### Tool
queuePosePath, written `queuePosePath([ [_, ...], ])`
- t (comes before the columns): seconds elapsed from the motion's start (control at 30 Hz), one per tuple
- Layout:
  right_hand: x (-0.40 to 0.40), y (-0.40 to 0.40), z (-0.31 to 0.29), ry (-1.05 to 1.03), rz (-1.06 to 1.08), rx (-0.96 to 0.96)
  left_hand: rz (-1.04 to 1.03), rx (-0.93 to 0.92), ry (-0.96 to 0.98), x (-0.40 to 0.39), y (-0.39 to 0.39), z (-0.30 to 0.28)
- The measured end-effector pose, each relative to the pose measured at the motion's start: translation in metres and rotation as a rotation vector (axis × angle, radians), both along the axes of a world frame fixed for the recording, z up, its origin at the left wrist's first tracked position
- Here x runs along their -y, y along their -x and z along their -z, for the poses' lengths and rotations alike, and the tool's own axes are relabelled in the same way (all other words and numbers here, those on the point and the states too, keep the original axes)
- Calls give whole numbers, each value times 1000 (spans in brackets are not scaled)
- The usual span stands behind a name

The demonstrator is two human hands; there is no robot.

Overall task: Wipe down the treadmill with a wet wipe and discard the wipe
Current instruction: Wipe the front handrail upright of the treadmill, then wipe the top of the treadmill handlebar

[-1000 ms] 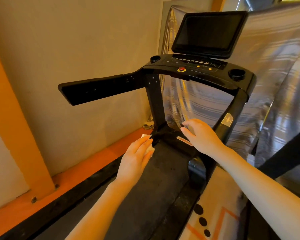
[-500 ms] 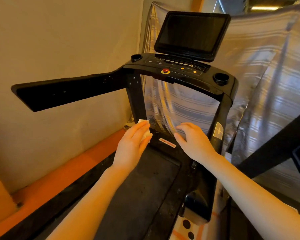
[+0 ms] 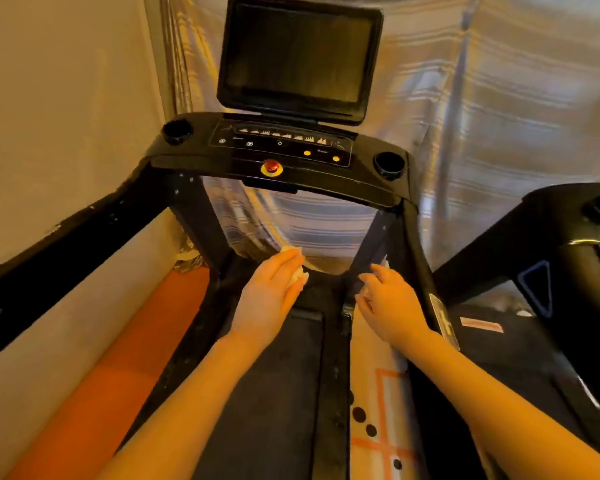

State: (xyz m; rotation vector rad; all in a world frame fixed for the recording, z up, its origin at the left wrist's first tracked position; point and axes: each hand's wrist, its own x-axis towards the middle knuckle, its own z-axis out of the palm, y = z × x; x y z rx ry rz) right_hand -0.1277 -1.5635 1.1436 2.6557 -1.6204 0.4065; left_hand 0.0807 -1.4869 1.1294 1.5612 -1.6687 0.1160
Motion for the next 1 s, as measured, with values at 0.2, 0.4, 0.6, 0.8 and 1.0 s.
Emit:
queuePosePath([
  [0.2, 19, -6, -46, -114, 248, -20, 168, -56, -77, 60, -3, -57],
  [0.4, 71, 2, -42, -227, 434, -9, 322, -176, -230, 132, 8, -63],
  [0.6, 141, 0, -17, -257, 520, 2, 384, -205, -354, 207, 10, -41],
  [0.8, 165, 3, -12, -269, 638, 20, 512, -239, -469, 265, 16, -27],
  [1.0, 165, -4, 3, -315, 823, 59, 639, -140, -399, 309, 29, -25],
])
